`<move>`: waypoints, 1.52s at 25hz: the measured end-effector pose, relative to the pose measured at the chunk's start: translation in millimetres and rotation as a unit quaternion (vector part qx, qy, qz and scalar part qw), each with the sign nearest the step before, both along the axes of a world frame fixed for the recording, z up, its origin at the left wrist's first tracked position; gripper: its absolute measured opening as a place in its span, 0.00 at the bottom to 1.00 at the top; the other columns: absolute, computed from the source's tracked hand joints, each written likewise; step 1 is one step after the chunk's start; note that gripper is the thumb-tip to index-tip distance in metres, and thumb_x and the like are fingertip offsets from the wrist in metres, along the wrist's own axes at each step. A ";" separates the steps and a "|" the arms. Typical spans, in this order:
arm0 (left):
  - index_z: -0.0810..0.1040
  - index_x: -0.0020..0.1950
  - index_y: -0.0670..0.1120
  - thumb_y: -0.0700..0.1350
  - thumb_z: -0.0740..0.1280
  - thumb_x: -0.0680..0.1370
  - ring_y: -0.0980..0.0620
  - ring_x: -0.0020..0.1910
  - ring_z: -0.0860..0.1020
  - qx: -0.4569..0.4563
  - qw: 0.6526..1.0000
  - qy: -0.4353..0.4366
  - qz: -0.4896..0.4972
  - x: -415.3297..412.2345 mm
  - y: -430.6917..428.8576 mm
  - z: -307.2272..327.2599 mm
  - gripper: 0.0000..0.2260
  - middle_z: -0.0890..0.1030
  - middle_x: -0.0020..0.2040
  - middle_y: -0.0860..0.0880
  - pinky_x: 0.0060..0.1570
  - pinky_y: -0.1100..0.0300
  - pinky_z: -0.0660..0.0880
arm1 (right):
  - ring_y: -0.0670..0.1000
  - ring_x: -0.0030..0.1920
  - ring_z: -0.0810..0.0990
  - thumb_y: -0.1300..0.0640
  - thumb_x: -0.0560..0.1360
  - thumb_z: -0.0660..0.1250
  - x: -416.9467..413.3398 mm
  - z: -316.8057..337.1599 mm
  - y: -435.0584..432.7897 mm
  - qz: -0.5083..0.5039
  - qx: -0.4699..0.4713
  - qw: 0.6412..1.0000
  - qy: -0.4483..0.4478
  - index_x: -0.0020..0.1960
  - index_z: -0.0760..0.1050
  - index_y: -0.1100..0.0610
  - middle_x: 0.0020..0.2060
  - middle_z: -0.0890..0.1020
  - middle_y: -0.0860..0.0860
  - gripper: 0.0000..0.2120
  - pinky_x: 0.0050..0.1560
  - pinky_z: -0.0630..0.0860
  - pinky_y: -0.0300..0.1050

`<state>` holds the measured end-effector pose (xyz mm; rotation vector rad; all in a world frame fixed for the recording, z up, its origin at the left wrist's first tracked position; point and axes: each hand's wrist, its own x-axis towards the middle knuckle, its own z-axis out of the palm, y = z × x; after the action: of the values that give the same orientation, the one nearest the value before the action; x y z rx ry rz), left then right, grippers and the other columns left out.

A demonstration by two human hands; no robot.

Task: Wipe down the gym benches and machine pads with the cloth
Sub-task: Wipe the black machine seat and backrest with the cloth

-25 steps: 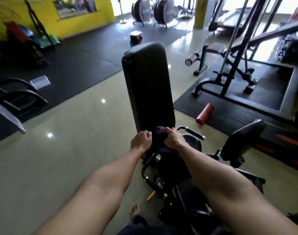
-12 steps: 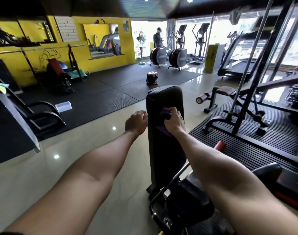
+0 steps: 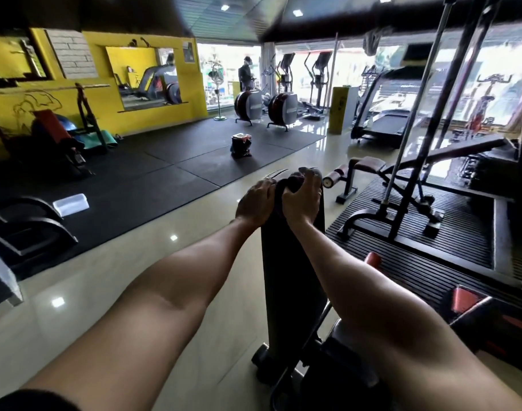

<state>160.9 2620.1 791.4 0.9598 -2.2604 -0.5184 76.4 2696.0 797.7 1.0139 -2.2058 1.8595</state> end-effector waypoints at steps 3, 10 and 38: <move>0.75 0.71 0.48 0.55 0.47 0.83 0.46 0.70 0.72 -0.040 0.998 0.020 -0.053 -10.4 -27.7 -7.6 0.25 0.76 0.70 0.48 0.69 0.50 0.68 | 0.58 0.56 0.79 0.53 0.71 0.71 -10.2 6.4 -22.3 -0.054 -0.066 0.995 -0.055 0.56 0.68 0.46 0.55 0.79 0.50 0.17 0.58 0.76 0.53; 0.76 0.70 0.43 0.49 0.50 0.81 0.49 0.72 0.71 -0.103 0.977 0.124 -0.139 -28.9 -53.8 -25.2 0.24 0.76 0.71 0.46 0.75 0.51 0.63 | 0.50 0.69 0.70 0.44 0.75 0.69 2.4 -39.1 -28.5 -0.038 -0.080 0.994 0.058 0.64 0.72 0.53 0.64 0.75 0.49 0.22 0.73 0.64 0.47; 0.79 0.68 0.42 0.45 0.50 0.83 0.49 0.72 0.72 -0.094 0.967 0.200 -0.123 -31.6 -53.6 -32.7 0.22 0.78 0.69 0.46 0.76 0.56 0.61 | 0.57 0.64 0.74 0.45 0.75 0.66 -68.9 10.8 -64.0 -0.054 0.173 0.983 0.009 0.60 0.78 0.50 0.66 0.73 0.48 0.17 0.64 0.70 0.51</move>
<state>129.4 2566.5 758.8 0.4329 -2.0221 -0.5373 7.5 2632.0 808.5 0.9265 -2.5748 1.4472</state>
